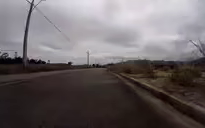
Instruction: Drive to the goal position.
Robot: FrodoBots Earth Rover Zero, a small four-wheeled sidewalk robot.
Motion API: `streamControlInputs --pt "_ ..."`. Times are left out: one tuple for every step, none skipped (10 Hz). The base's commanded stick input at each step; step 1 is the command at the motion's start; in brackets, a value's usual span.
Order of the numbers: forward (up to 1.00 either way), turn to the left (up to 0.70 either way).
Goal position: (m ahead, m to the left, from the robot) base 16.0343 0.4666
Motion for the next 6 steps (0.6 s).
streamControlInputs --pt "0.7 0.0" --pt "0.7 0.0" --pt "0.7 0.0" --pt "0.7 0.0" --pt "0.7 0.0" --pt "0.7 0.0"
